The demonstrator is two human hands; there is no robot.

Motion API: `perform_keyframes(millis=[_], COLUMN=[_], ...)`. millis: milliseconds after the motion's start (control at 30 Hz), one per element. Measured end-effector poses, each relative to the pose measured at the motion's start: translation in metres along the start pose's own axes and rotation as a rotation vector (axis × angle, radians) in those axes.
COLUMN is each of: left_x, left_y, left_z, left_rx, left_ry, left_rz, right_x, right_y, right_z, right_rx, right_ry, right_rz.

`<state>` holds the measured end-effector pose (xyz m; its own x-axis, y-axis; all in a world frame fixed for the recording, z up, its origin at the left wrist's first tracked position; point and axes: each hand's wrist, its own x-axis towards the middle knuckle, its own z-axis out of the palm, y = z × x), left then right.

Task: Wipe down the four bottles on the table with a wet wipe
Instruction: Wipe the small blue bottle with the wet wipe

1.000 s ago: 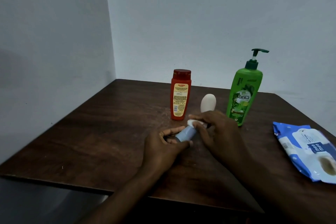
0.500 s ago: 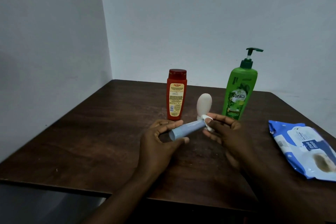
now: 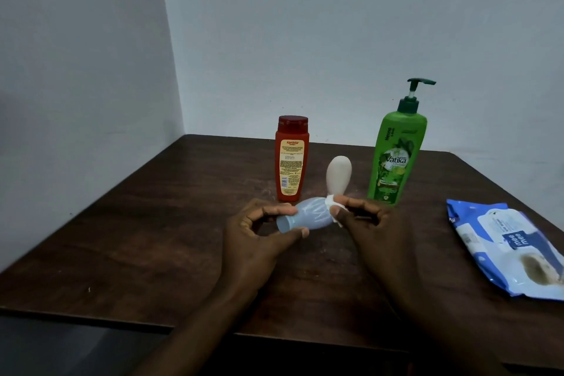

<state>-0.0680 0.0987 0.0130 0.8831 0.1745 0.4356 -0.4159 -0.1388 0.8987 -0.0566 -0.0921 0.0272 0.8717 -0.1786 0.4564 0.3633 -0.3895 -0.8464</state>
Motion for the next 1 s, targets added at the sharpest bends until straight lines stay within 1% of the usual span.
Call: perform_keyframes(millis=[100, 200, 300, 400, 533, 667, 767, 833, 1000], left_x=[0.0, -0.001, -0.001, -0.002, -0.002, -0.001, -0.001, -0.001, -0.003], left_y=[-0.001, 0.001, 0.002, 0.003, 0.003, 0.003, 0.003, 0.003, 0.002], left_z=[-0.001, -0.002, -0.001, -0.001, 0.0, 0.0, 0.0, 0.0, 0.0], left_rx=[-0.003, -0.011, -0.013, -0.043, -0.01, 0.004, 0.0, -0.004, 0.02], left_ry=[0.006, 0.009, 0.003, -0.007, -0.024, -0.036, -0.043, -0.045, -0.065], left_rz=[0.009, 0.034, 0.048, 0.083, 0.086, 0.082, 0.09, 0.086, 0.125], right_x=[-0.013, -0.025, -0.031, -0.032, -0.025, -0.011, -0.001, 0.001, -0.008], right_y=[-0.01, -0.019, -0.025, -0.028, -0.022, -0.012, -0.008, -0.008, -0.015], right_z=[0.009, 0.013, 0.013, 0.01, 0.002, -0.008, -0.013, -0.013, 0.0], right_rx=[-0.137, -0.217, -0.239, -0.231, -0.234, -0.247, -0.202, -0.198, -0.23], right_ry=[0.003, 0.0, -0.027, -0.05, -0.043, 0.008, 0.044, 0.054, 0.032], right_rz=[-0.137, -0.309, -0.433, -0.515, -0.48, -0.333, -0.218, -0.204, -0.239])
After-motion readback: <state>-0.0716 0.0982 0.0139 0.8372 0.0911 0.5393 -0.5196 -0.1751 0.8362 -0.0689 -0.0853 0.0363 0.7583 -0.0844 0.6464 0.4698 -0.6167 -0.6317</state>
